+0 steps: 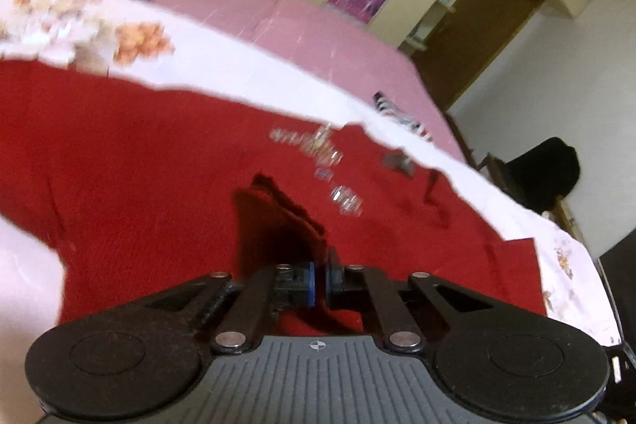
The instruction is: Fold small clothes
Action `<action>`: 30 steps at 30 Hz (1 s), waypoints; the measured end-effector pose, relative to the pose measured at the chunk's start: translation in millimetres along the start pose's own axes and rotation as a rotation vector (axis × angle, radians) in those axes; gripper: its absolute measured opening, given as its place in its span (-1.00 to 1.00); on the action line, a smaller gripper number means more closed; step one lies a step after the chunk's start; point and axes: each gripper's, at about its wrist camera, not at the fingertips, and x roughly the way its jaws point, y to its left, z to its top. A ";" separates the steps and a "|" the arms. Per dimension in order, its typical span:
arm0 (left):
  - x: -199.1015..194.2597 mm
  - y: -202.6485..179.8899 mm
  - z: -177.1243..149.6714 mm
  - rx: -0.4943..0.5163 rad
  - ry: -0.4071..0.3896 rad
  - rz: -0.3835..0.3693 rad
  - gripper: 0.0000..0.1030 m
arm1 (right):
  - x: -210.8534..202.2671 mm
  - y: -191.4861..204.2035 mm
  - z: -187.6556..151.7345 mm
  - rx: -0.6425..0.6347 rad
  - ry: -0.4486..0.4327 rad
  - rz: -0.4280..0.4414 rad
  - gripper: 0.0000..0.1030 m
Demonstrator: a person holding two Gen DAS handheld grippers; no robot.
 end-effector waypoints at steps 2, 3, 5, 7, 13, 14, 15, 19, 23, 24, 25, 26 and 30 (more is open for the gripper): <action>-8.6 0.1 6.5 0.015 -0.021 -0.011 -0.92 | 2.4 -5.6 0.9 0.042 0.006 0.013 0.05; -12.8 2.0 10.7 0.023 -0.029 -0.009 -0.92 | 3.2 -8.6 1.5 0.067 0.004 0.023 0.05; -20.1 9.0 17.0 0.024 -0.041 -0.002 -0.92 | 4.1 -14.9 2.0 0.121 -0.003 0.052 0.06; -25.7 20.2 22.4 0.019 -0.043 0.011 -0.92 | 5.6 -18.8 2.6 0.151 -0.006 0.058 0.06; -27.2 48.1 27.4 -0.011 -0.021 0.040 -0.92 | 8.2 -25.0 4.5 0.192 0.000 0.074 0.05; -25.1 49.9 26.9 -0.012 -0.009 0.040 -0.91 | 9.3 -25.0 4.7 0.192 0.001 0.074 0.05; -23.1 50.9 25.8 -0.009 -0.003 0.045 -0.91 | 10.3 -24.4 5.1 0.193 0.003 0.072 0.05; -17.9 51.5 20.9 -0.012 0.004 0.047 -0.91 | 18.4 -21.4 4.8 0.182 0.032 0.070 0.06; -15.0 51.5 18.9 -0.024 0.009 0.043 -0.91 | 32.6 -10.9 8.1 0.124 0.055 -0.006 -0.13; -13.8 51.5 18.6 -0.023 0.012 0.043 -0.91 | 34.6 -7.5 9.3 0.103 0.058 -0.025 -0.16; -13.0 50.9 18.0 -0.021 0.015 0.042 -0.91 | 36.3 -3.3 10.2 0.068 0.057 -0.044 -0.18; -11.8 50.8 17.5 -0.019 0.018 0.044 -0.91 | 38.2 0.8 10.9 0.033 0.056 -0.070 -0.25; -11.8 47.8 17.2 -0.028 0.007 0.005 -0.91 | 40.3 14.8 12.4 -0.103 0.030 -0.161 -0.91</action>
